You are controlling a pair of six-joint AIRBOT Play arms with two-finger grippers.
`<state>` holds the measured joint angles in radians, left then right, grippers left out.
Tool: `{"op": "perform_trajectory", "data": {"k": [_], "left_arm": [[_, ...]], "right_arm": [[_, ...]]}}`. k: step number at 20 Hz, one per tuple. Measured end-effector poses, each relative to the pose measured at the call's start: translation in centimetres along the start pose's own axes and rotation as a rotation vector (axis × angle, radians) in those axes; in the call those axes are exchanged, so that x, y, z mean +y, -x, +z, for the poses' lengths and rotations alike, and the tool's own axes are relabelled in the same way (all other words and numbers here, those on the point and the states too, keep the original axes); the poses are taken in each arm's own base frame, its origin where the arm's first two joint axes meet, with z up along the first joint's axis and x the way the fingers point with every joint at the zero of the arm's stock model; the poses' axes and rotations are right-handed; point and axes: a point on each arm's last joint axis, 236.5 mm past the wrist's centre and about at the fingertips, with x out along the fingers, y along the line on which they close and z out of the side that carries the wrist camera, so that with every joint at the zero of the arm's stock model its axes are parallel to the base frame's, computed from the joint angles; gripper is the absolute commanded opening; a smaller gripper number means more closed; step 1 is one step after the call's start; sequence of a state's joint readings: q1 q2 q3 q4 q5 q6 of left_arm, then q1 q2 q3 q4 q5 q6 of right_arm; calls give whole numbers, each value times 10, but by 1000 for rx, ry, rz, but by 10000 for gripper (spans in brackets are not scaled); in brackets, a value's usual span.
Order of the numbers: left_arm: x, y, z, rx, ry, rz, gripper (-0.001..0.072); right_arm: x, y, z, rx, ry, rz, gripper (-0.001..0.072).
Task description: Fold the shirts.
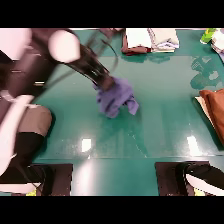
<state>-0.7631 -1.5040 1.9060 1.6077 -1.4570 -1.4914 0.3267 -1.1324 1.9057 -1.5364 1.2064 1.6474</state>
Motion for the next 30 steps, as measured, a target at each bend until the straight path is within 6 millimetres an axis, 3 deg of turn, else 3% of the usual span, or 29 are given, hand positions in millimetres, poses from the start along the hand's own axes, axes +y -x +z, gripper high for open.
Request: {"op": "perform_trajectory", "data": {"k": [1, 4, 8, 10, 12, 18, 27, 28, 29, 30], "left_arm": [[-5, -16, -2, 31, -6, -13, 618], [-7, -44, -8, 83, 5, -35, 620], [42, -46, -22, 119, 116, 4, 620], [66, -49, -36, 152, 197, 6, 620], [77, -61, -58, 211, 267, -26, 620], [48, -109, -132, 402, 377, -193, 622], [9, -155, -166, 382, 436, -278, 619], [6, -158, -169, 384, 428, -280, 476], [3, -161, -172, 385, 420, -281, 106], [0, -164, -174, 384, 410, -282, 29]], "right_arm": [[-1, -1, -5, 11, -1, -2, 22], [-2, -3, -13, 30, -3, -4, 22], [-2, -4, -16, 38, -4, -6, 22], [-2, -4, -17, 38, -4, -7, 22], [-2, -4, -17, 40, -4, -6, 22], [-3, -11, -21, 55, -5, -8, 22], [-4, -28, -33, 106, -7, -11, 22], [-4, -29, -34, 112, -7, -11, 22], [-4, -30, -35, 118, -7, -12, 22], [-4, -30, -36, 121, -7, -12, 22]]}}
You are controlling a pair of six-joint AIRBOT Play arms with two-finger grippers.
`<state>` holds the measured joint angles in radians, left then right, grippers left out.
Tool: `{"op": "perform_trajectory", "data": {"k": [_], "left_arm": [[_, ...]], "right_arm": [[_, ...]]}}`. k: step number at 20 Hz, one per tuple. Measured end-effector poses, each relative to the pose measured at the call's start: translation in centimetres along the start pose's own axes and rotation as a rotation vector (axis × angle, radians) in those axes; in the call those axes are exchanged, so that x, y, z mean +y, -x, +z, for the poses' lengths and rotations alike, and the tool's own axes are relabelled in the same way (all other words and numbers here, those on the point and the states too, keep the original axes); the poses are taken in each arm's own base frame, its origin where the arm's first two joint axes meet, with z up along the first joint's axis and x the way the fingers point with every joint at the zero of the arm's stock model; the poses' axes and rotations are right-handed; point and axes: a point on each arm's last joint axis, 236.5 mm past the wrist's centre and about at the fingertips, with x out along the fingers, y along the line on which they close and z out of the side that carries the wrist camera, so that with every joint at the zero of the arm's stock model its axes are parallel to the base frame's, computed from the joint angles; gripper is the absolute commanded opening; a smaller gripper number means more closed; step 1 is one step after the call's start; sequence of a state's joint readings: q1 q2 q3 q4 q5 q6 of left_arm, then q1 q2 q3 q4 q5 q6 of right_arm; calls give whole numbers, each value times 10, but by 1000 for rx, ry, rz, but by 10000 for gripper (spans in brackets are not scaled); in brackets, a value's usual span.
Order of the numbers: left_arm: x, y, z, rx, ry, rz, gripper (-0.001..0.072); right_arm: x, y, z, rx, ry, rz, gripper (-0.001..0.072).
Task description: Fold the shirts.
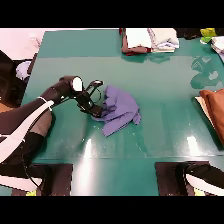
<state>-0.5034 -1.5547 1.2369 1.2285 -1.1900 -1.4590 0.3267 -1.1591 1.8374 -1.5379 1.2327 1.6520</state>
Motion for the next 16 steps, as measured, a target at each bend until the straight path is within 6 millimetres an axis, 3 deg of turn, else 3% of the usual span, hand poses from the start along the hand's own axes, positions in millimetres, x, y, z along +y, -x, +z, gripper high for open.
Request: {"op": "perform_trajectory", "data": {"k": [3, 5, 8, 11, 12, 13, 14, 16], "left_arm": [[12, 5, 4, -18, -22, 42, 29], [25, 27, 14, -62, -20, 72, 29], [48, 72, 33, -170, 9, 113, 29], [66, 106, 38, -237, 41, 141, 29], [70, 111, 36, -239, 47, 146, 29], [72, 116, 34, -240, 53, 148, 29], [73, 118, 33, -240, 56, 149, 29], [75, 122, 31, -237, 60, 151, 29]], "right_arm": [[-1, -2, -9, 40, 0, -4, 22], [-2, -6, -25, 105, 0, -9, 22], [-7, -23, -68, 262, -5, -23, 22], [-9, -53, -134, 447, -29, -22, 30], [-6, -66, -157, 499, -45, -7, 176], [-2, -77, -179, 543, -65, 13, 430], [4, -89, -201, 588, -88, 36, 486], [14, -113, -240, 670, -147, 78, 486]]}}
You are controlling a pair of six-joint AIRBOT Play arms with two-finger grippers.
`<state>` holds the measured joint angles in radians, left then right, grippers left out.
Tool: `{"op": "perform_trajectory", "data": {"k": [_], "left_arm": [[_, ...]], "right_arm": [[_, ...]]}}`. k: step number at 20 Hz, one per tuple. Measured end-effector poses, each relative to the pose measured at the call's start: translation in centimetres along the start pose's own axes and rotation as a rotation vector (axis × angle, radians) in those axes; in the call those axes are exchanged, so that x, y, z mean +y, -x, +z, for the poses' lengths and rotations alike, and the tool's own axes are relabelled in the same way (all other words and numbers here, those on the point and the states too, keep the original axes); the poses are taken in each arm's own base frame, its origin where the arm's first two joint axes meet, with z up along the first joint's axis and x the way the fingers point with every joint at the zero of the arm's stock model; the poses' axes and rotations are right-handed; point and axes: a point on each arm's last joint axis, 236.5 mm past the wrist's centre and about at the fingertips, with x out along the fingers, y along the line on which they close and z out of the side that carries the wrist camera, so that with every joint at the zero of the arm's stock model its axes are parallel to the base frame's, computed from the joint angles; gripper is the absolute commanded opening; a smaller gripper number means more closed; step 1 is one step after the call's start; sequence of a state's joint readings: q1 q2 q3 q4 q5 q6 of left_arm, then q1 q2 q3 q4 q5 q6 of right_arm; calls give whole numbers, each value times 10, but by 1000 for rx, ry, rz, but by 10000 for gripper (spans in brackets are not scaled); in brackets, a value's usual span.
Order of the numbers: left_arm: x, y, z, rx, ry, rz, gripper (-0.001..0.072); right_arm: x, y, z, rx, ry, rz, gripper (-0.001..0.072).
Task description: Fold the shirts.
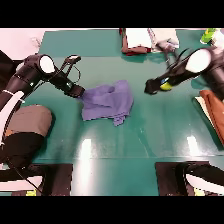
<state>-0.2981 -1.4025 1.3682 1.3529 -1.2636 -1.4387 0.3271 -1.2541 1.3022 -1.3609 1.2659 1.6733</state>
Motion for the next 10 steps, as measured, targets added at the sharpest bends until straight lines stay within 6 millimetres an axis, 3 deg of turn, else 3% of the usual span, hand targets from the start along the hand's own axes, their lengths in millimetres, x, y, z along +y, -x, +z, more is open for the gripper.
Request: {"op": "perform_trajectory", "data": {"k": [2, 5, 10], "left_arm": [[1, 2, -2, 6, 3, 1, 30], [2, 3, -5, 17, 5, 1, 29], [2, 4, -6, 23, 6, 1, 29]], "right_arm": [[4, -39, -11, 63, -50, 48, 486], [6, -83, -13, 110, -112, 86, 486], [6, -129, 2, 141, -160, 108, 482]]}}
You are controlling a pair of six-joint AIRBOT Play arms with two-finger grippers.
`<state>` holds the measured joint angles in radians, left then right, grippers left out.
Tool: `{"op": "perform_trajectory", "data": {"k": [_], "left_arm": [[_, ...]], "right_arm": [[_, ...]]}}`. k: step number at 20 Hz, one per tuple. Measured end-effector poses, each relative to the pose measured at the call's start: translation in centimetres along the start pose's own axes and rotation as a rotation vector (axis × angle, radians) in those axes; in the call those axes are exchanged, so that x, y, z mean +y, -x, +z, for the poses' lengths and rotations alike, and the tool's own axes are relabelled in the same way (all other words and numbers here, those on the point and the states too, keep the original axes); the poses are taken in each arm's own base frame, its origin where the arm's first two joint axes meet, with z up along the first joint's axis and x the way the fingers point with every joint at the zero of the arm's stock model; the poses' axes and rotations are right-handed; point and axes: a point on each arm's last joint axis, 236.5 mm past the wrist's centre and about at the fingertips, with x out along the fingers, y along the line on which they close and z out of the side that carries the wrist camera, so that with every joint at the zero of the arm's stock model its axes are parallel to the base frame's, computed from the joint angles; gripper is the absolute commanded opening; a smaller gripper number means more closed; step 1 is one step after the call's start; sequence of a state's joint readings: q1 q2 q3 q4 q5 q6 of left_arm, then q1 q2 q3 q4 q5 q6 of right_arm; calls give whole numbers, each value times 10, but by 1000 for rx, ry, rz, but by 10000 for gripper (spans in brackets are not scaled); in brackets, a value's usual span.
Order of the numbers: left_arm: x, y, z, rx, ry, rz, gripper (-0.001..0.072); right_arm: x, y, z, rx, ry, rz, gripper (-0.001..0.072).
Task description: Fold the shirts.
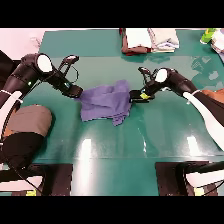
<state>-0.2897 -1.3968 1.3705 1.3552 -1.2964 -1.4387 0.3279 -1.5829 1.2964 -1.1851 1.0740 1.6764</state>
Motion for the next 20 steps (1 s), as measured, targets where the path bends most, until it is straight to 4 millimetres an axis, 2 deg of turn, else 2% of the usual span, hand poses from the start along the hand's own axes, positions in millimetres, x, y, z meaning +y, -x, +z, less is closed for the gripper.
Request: {"op": "perform_trajectory", "data": {"k": [2, 3, 4, 5, 10, 12, 14, 16, 18, 20], "left_arm": [[0, 0, 0, 2, 0, 0, 29], [0, 0, 0, 2, 0, 0, 30], [0, 0, 0, 1, 0, 0, 29], [0, 0, 0, 2, 0, 0, 29], [0, 0, 0, 1, 0, -1, 29], [0, 3, 1, -7, -2, 2, 29], [-1, 14, 8, -42, -11, 10, 29], [-4, 42, 23, -119, -29, 23, 29], [-12, 90, 43, -241, -55, 35, 29], [-24, 153, 60, -395, -88, 47, 29]], "right_arm": [[0, -11, 9, 4, -7, 4, 422], [1, -15, 13, 5, -9, 5, 321], [1, -17, 17, 0, -10, 8, 151], [2, -19, 20, -3, -10, 9, 19], [3, -21, 31, -29, 10, 14, 19], [7, -12, 35, -53, 27, 15, 18], [13, 14, 44, -112, 66, 9, 18], [23, 61, 56, -201, 129, -15, 18], [36, 126, 65, -314, 200, -45, 18], [54, 204, 68, -456, 261, -62, 18]]}}
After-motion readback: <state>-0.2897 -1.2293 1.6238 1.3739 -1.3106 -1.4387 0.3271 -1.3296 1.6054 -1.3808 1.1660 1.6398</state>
